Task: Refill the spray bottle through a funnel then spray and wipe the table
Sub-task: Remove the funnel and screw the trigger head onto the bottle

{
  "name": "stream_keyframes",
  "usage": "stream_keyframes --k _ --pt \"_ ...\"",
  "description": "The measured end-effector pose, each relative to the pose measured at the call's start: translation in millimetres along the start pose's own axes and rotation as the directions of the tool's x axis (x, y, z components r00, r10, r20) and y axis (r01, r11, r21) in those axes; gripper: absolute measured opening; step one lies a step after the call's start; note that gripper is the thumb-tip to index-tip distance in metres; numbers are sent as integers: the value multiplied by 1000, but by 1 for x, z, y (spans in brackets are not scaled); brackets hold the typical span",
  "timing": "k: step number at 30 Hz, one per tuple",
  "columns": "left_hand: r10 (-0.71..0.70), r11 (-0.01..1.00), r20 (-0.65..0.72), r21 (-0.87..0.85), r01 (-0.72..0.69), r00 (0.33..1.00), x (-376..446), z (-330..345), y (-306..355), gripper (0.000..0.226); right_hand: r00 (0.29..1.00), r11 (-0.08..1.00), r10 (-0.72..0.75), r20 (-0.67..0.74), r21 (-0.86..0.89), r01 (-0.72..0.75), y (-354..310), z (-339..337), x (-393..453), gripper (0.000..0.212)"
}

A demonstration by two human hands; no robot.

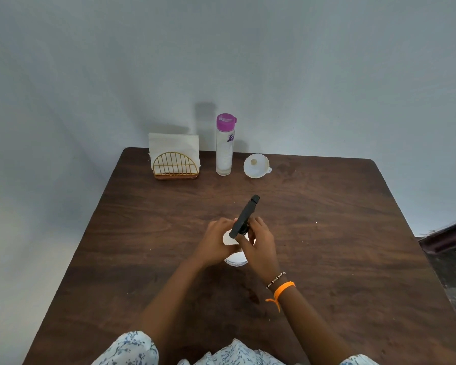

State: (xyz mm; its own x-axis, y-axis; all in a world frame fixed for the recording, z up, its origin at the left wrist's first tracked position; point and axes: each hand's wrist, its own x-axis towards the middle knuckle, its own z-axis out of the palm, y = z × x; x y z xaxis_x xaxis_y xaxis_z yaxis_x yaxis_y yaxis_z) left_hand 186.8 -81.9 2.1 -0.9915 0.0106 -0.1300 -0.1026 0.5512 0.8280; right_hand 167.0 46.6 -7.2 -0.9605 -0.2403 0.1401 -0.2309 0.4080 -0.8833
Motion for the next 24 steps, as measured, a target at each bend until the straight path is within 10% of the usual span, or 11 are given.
stream_keyframes --k 6,12,24 --pt "-44 997 396 76 15 917 21 -16 -4 63 961 992 -105 256 -38 118 5 -23 11 21" --pt "-50 999 477 5 54 877 25 -10 -28 66 839 999 -39 543 5 43 -4 -42 35 36" --pt "95 978 132 -195 -68 987 4 18 -35 47 991 992 -44 127 -109 58 5 -10 2 15"
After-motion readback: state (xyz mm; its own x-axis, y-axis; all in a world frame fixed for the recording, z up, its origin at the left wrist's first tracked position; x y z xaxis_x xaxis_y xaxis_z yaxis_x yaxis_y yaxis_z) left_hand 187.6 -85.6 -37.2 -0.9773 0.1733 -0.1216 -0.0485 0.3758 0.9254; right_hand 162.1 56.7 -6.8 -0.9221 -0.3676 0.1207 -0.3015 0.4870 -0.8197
